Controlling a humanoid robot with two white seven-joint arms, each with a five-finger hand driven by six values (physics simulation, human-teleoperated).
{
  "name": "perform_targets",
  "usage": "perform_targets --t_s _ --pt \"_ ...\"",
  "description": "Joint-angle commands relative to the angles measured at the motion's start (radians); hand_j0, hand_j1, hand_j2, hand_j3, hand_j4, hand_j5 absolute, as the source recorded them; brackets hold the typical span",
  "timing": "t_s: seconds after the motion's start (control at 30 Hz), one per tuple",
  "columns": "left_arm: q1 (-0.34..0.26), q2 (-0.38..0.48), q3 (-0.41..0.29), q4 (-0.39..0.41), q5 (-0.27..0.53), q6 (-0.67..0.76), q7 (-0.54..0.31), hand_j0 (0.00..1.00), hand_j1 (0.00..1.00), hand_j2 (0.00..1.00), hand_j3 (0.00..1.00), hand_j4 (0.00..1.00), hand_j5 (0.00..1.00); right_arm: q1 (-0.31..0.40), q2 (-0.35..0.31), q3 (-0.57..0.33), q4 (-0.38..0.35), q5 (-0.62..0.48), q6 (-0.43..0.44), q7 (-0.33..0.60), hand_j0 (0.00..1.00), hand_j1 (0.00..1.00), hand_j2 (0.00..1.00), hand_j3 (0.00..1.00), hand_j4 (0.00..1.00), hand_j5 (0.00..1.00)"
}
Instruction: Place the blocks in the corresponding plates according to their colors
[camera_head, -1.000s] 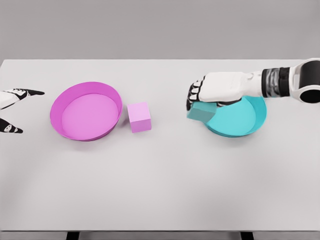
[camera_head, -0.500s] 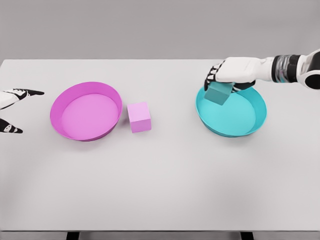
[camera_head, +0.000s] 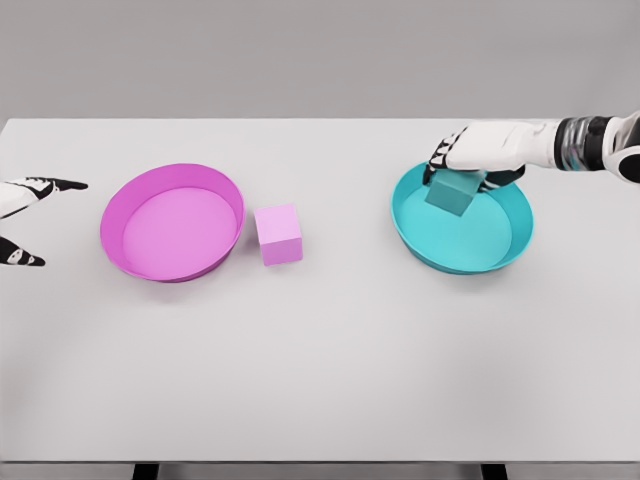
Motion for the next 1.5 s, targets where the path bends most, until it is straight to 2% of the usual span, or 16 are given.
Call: perform_targets --t_s 0.0,0.23,0.33,0.43,0.57,0.63,0.67,0.77,0.93,1.0,1.47 --pt "0.000 0.001 0.000 0.000 0.007 0.002 0.000 1.00 1.00 1.00 1.00 1.00 1.00 0.000 -0.004 0.003 -0.002 -0.003 0.002 0.000 1.00 1.00 1.00 1.00 1.00 1.00" --pt "0.000 0.003 0.000 0.000 0.007 0.002 0.000 1.00 1.00 1.00 1.00 1.00 1.00 0.000 -0.021 0.002 -0.005 -0.004 0.002 0.000 1.00 1.00 1.00 1.00 1.00 1.00" --pt "0.000 0.003 0.000 0.000 0.007 0.002 0.000 1.00 1.00 1.00 1.00 1.00 1.00 0.000 -0.081 -0.013 -0.038 -0.023 0.002 -0.023 1.00 1.00 1.00 1.00 1.00 1.00" --pt "0.000 0.001 0.000 0.000 0.007 0.002 0.000 1.00 1.00 1.00 1.00 1.00 1.00 0.003 -0.145 -0.029 -0.072 -0.041 0.002 -0.122 1.00 1.00 1.00 1.00 1.00 1.00" --pt "0.000 0.001 0.000 0.000 0.007 0.002 0.000 1.00 1.00 1.00 1.00 1.00 1.00 0.029 -0.254 -0.035 -0.192 -0.041 0.002 -0.221 1.00 1.00 1.00 1.00 1.00 1.00" --pt "0.000 0.001 0.000 0.000 0.007 0.002 0.000 1.00 1.00 1.00 1.00 1.00 1.00 0.031 -0.311 -0.035 -0.224 -0.043 0.002 -0.278 1.00 1.00 1.00 1.00 1.00 1.00" --pt "0.000 0.001 0.000 0.000 0.007 0.002 0.000 1.00 1.00 1.00 1.00 1.00 1.00 0.057 -0.340 -0.035 -0.250 -0.041 0.002 -0.292 1.00 1.00 1.00 1.00 1.00 1.00" --pt "0.000 0.001 0.000 0.000 0.007 0.002 0.000 1.00 1.00 1.00 1.00 1.00 1.00 0.146 -0.352 -0.033 -0.267 -0.040 0.002 -0.289 1.00 1.00 1.00 1.00 1.00 1.00" --pt "0.002 0.001 0.000 0.000 0.007 0.002 0.000 1.00 1.00 1.00 1.00 1.00 1.00 0.210 -0.438 -0.033 -0.316 -0.038 0.002 -0.284 1.00 1.00 1.00 1.00 1.00 1.00" --pt "0.002 0.001 0.000 0.000 0.007 0.002 0.000 1.00 1.00 1.00 1.00 1.00 1.00 0.229 -0.438 -0.032 -0.316 -0.030 0.002 -0.280 1.00 1.00 1.00 1.00 1.00 1.00" --pt "0.002 0.003 0.000 0.000 0.007 0.002 0.000 1.00 1.00 1.00 1.00 1.00 1.00 0.235 -0.437 -0.033 -0.310 -0.023 0.002 -0.277 1.00 1.00 1.00 1.00 1.00 1.00"
